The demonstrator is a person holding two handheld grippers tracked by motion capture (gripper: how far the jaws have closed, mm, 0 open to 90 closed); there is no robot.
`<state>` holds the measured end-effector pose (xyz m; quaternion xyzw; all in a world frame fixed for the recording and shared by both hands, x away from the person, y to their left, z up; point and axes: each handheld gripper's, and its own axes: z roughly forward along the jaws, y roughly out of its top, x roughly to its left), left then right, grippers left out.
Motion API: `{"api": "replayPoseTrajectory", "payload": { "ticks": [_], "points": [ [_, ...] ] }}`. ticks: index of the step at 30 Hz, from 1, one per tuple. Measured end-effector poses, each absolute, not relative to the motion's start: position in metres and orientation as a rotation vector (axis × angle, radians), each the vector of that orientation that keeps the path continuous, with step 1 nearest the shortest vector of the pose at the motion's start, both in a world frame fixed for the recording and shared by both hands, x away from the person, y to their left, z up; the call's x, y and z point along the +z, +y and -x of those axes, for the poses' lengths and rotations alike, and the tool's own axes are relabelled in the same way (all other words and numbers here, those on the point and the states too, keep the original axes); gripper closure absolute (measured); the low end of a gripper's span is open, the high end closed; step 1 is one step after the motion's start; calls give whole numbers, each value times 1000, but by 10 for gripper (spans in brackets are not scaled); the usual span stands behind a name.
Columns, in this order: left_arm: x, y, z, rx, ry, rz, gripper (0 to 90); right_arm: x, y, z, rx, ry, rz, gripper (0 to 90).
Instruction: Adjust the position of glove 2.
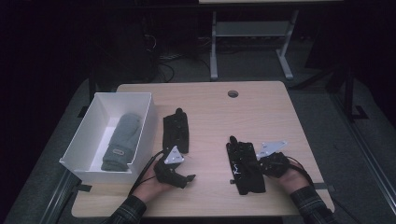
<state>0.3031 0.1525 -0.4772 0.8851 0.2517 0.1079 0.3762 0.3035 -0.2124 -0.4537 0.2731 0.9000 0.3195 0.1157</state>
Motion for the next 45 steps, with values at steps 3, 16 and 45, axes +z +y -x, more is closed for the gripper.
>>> {"api": "replayPoseTrajectory", "payload": {
  "ticks": [3,16,45],
  "points": [
    [-477,152,-303,278,648,-2263,127,-443,-224,-304,1022,2521,-851,794],
    [-474,151,-304,283,680,-2271,170,-471,-279,-326,987,2373,-1140,316],
    [-436,132,-396,485,1085,-2146,895,-483,-294,-334,1010,2305,-1229,141]
  ]
}}
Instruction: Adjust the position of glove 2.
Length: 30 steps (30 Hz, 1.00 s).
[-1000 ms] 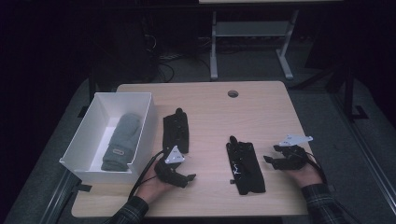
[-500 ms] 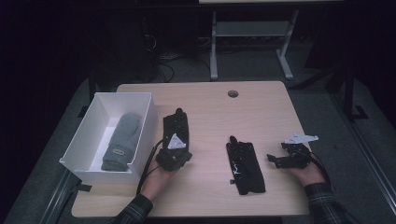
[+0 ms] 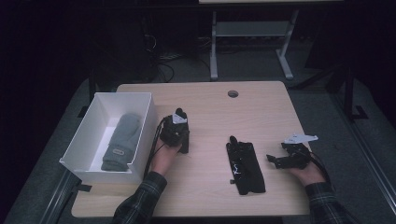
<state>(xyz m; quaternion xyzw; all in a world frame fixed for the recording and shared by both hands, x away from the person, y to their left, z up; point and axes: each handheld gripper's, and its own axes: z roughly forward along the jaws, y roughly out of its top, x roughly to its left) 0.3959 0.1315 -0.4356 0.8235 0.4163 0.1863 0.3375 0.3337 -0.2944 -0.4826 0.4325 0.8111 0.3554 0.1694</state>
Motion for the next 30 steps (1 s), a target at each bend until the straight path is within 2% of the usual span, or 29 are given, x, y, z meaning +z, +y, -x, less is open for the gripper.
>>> {"api": "replayPoseTrajectory", "payload": {
  "ticks": [4,15,30],
  "points": [
    [-441,131,-410,518,1117,-2160,895,-483,-294,-334,1011,2306,-1227,141],
    [-459,125,-425,481,1121,-2229,896,-483,-294,-334,1010,2304,-1230,141],
    [-459,104,-385,282,972,-2247,897,-483,-294,-334,1009,2304,-1229,141]
  ]
}}
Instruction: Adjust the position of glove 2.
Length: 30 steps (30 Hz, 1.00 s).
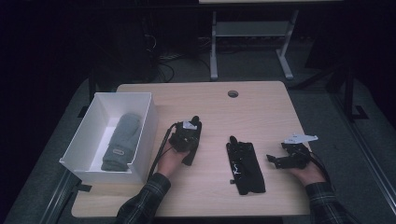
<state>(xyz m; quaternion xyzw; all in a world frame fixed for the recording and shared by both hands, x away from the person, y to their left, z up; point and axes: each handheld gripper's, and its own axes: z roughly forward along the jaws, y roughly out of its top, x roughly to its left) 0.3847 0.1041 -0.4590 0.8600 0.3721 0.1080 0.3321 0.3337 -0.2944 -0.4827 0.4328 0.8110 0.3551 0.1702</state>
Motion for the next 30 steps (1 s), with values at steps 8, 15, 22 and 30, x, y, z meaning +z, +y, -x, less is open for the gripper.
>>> {"api": "replayPoseTrajectory", "payload": {
  "ticks": [8,15,22,30],
  "points": [
    [-459,90,-360,204,888,-2265,897,-483,-294,-334,1009,2305,-1228,141],
    [-459,83,-342,134,834,-2283,897,-483,-294,-334,1009,2306,-1229,140],
    [-458,76,-329,79,789,-2299,897,-483,-294,-334,1009,2305,-1231,140],
    [-449,76,-322,88,761,-2254,896,-483,-294,-334,1009,2305,-1230,140]
  ]
}}
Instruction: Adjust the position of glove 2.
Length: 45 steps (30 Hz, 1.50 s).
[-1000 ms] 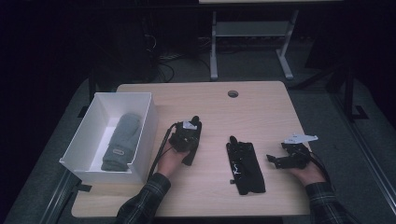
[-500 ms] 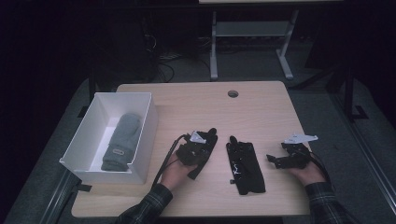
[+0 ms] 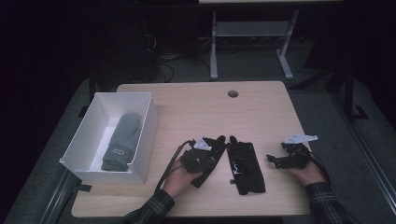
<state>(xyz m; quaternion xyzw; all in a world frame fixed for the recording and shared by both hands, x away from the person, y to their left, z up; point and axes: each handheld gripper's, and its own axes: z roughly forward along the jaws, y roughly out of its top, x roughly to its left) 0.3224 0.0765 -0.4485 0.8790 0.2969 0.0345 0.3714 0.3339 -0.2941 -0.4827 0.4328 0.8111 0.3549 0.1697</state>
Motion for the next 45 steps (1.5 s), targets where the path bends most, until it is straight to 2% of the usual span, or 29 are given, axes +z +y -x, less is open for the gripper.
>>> {"api": "replayPoseTrajectory", "payload": {
  "ticks": [8,13,19,33,41,44,45],
  "points": [
    [-442,121,-329,206,866,-2243,896,-483,-294,-334,1008,2306,-1228,137],
    [-444,130,-335,240,897,-2213,893,-483,-293,-334,1008,2307,-1226,134],
    [-450,130,-352,276,923,-2197,727,-483,-293,-334,1010,2306,-1227,135],
    [-459,127,-360,255,946,-2187,626,-483,-293,-334,1011,2307,-1226,134],
    [-466,117,-360,239,926,-2213,635,-483,-293,-334,1011,2308,-1225,134],
    [-465,114,-359,246,913,-2225,685,-483,-293,-334,1011,2309,-1226,135],
    [-466,113,-358,228,908,-2224,745,-483,-293,-334,1012,2308,-1225,135]
  ]
}}
